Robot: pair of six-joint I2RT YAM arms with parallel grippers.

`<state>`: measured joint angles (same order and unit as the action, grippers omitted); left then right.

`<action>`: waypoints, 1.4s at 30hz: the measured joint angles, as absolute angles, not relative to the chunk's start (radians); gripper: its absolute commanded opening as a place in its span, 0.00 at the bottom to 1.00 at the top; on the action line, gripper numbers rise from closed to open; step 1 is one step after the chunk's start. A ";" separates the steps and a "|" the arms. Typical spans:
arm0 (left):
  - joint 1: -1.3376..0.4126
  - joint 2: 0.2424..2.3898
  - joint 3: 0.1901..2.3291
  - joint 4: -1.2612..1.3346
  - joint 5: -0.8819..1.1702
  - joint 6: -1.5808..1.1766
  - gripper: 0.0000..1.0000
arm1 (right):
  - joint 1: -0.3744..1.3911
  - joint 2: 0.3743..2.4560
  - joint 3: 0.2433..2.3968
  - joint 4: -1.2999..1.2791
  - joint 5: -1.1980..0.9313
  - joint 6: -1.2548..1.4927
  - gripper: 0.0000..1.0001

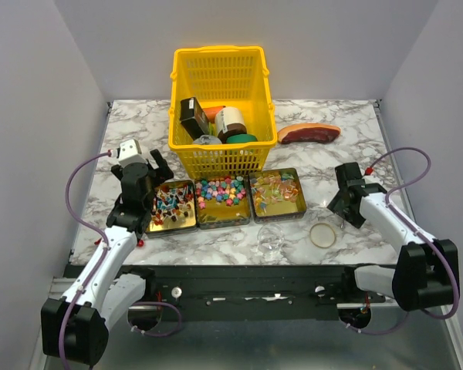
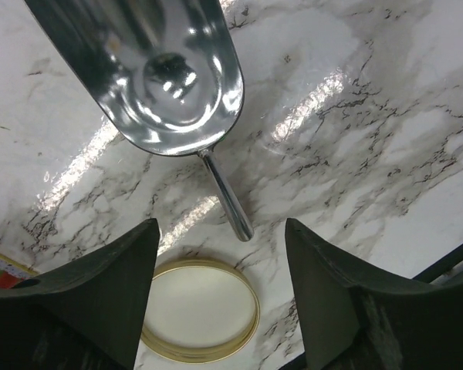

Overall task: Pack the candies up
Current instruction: Pick up the spatula from the center of the board.

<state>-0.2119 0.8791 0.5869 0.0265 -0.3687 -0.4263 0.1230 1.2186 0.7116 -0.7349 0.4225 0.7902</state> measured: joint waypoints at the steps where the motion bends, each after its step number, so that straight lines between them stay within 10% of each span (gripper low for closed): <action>1: -0.212 0.879 0.586 0.028 -0.363 -0.425 0.99 | 0.123 1.235 0.716 -0.735 0.423 0.793 0.66; 14: -0.212 0.879 0.581 0.044 -0.327 -0.408 0.99 | 0.122 1.388 0.753 -0.715 0.422 0.808 0.52; 26: -0.233 0.879 0.570 0.048 -0.413 -0.569 0.99 | 0.108 1.422 0.788 -0.678 0.408 0.793 0.59; 37: -0.244 0.849 0.601 -0.081 -0.487 -0.674 0.99 | 0.096 1.445 0.767 -0.619 0.350 0.793 0.01; 42: -0.244 0.859 0.699 -0.153 -0.355 -0.609 0.99 | 0.096 1.442 0.767 -0.613 0.345 0.785 0.01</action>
<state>-0.2443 0.8585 0.6994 -0.1532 -0.3550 -0.6090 0.0959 1.4422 0.7670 -0.6128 0.3454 0.7845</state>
